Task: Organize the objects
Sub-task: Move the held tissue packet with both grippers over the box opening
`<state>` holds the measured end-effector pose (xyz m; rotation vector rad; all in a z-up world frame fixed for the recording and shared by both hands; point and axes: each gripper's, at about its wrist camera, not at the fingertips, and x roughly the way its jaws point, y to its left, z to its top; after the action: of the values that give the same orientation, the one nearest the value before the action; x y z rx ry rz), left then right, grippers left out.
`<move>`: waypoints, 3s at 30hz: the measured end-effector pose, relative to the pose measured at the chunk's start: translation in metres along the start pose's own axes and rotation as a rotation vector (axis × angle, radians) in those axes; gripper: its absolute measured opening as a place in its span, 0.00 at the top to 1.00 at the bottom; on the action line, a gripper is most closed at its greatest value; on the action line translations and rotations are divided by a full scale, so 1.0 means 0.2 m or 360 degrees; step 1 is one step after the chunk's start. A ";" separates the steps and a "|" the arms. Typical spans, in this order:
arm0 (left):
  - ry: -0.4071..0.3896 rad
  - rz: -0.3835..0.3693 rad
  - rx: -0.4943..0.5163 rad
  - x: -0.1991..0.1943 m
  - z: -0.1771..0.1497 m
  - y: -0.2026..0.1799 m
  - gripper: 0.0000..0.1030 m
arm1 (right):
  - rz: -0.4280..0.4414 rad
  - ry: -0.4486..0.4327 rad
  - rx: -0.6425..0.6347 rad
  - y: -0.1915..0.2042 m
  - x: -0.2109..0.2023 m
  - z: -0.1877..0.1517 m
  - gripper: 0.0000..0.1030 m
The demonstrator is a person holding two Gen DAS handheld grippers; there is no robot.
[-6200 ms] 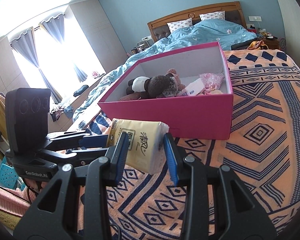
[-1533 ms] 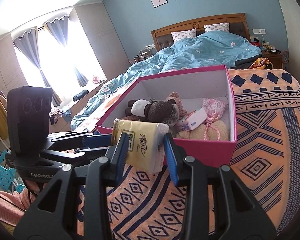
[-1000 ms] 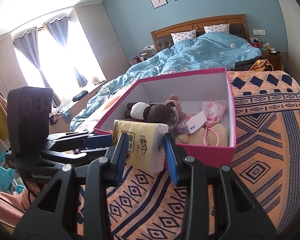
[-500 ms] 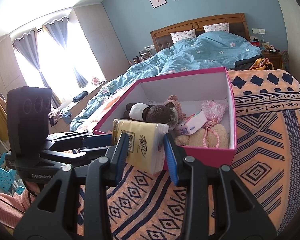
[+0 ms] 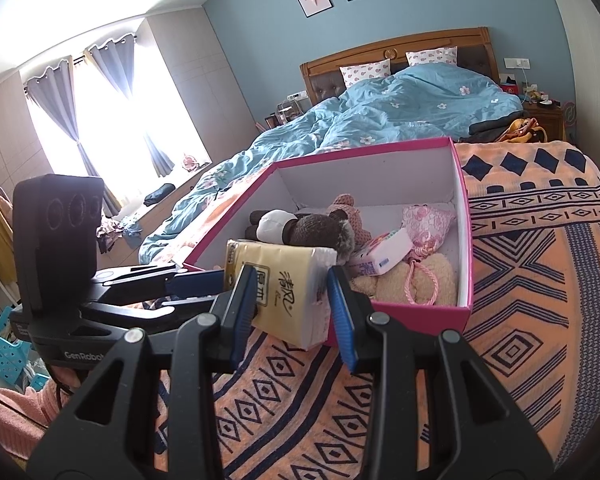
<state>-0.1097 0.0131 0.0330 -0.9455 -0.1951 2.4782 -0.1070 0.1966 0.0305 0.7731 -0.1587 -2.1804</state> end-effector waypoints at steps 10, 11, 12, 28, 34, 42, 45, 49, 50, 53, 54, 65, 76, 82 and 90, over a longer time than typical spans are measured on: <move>0.0010 0.0016 0.0000 0.03 0.03 0.02 0.61 | -0.0008 0.0001 0.0001 0.00 0.01 0.03 0.62; 0.0012 0.0017 -0.0001 0.03 0.03 0.02 0.61 | -0.0010 0.0001 0.0001 0.00 0.01 0.03 0.62; 0.0013 0.0017 -0.0001 0.03 0.03 0.02 0.61 | -0.0010 0.0001 0.0002 -0.01 0.02 0.03 0.62; 0.0024 0.0030 -0.0001 0.05 0.04 0.03 0.61 | -0.0025 0.0014 0.0019 -0.05 0.08 0.04 0.62; 0.0028 0.0044 0.0008 0.06 0.04 0.03 0.61 | -0.0032 0.0019 0.0034 -0.07 0.10 0.04 0.62; 0.0030 0.0048 0.0010 0.07 0.04 0.03 0.61 | -0.0044 0.0026 0.0044 -0.08 0.12 0.04 0.62; 0.0030 0.0052 0.0014 0.07 0.04 0.04 0.61 | -0.0047 0.0027 0.0046 -0.09 0.12 0.04 0.62; 0.0028 0.0053 0.0018 0.08 0.06 0.04 0.61 | -0.0051 0.0021 0.0046 -0.09 0.12 0.05 0.62; 0.0027 0.0054 0.0019 0.08 0.06 0.05 0.61 | -0.0053 0.0019 0.0046 -0.09 0.12 0.05 0.62; 0.0026 0.0058 0.0023 0.08 0.06 0.04 0.61 | -0.0059 0.0018 0.0050 -0.10 0.12 0.05 0.62; 0.0027 0.0061 0.0024 0.08 0.06 0.04 0.61 | -0.0060 0.0018 0.0052 -0.10 0.12 0.05 0.62; 0.0029 0.0059 0.0021 0.08 0.08 0.04 0.61 | -0.0073 0.0012 0.0061 -0.13 0.13 0.06 0.62; 0.0034 0.0053 -0.0006 0.12 0.12 0.05 0.61 | -0.0080 0.0005 0.0065 -0.14 0.14 0.09 0.62; 0.0065 0.0065 -0.0021 0.17 0.12 0.07 0.61 | -0.0089 0.0017 0.0067 -0.15 0.16 0.09 0.62; 0.0087 0.0072 -0.0032 0.20 0.12 0.08 0.61 | -0.0096 0.0033 0.0074 -0.16 0.19 0.09 0.62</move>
<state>-0.1575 0.0192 0.0229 -1.0359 -0.1828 2.4925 -0.1574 0.1884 0.0163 0.8363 -0.1781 -2.2315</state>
